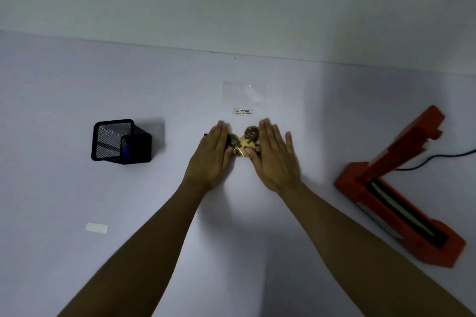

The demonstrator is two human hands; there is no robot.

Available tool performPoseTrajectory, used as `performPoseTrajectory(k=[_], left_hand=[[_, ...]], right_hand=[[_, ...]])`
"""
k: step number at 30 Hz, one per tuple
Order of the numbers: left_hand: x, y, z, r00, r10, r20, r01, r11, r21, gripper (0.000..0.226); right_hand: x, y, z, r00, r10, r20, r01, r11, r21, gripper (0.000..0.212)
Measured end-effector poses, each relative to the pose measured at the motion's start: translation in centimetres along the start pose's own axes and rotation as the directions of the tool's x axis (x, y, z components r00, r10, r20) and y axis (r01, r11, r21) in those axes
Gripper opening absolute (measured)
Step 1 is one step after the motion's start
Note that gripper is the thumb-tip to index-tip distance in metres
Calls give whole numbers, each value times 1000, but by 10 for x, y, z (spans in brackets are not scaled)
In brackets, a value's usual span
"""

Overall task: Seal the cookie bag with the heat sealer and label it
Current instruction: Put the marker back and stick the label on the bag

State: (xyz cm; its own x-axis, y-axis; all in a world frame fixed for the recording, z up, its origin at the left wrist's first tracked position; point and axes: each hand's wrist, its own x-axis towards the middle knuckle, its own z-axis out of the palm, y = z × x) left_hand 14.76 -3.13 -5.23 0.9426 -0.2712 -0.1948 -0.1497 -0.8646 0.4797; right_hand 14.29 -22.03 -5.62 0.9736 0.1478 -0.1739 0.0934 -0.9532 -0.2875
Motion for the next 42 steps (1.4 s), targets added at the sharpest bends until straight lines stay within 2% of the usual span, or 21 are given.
performPoseTrajectory(k=[6,10,15,20,25,30,36,40,42], left_hand=[[-40,16,5,997,-39,-70,37,999,-20,65],[-96,22,24,995,-90,-38,89,996,-21,67],[-157,27,36,998,-65,10,65,996,-63,69],[-184,27,24,1000,-22,13,22,1000,3,72],[-191,33,4,1000,30,-3,-30,999,34,89],[-182,70,-20,993,98,-64,-100,994,-41,54],[-150,130,-43,971,186,-148,-197,979,-60,52],[-125,173,-49,969,184,-165,-201,975,-92,55],[-111,190,-48,969,183,-168,-199,976,-85,56]], right_hand=[[-43,1,-1,999,47,-10,-46,998,35,76],[-103,-4,10,993,112,34,-113,993,17,76],[-171,-17,21,987,127,96,-126,992,-18,76],[-215,-30,22,984,169,53,-168,986,-22,78],[-250,-32,5,966,258,-13,-258,965,-52,80],[-292,1,-25,925,362,-115,-369,929,-38,77],[-321,76,-74,815,512,-273,-522,852,39,78],[-318,136,-115,762,615,-204,-630,776,-14,92],[-310,164,-129,772,626,-114,-634,772,-51,93]])
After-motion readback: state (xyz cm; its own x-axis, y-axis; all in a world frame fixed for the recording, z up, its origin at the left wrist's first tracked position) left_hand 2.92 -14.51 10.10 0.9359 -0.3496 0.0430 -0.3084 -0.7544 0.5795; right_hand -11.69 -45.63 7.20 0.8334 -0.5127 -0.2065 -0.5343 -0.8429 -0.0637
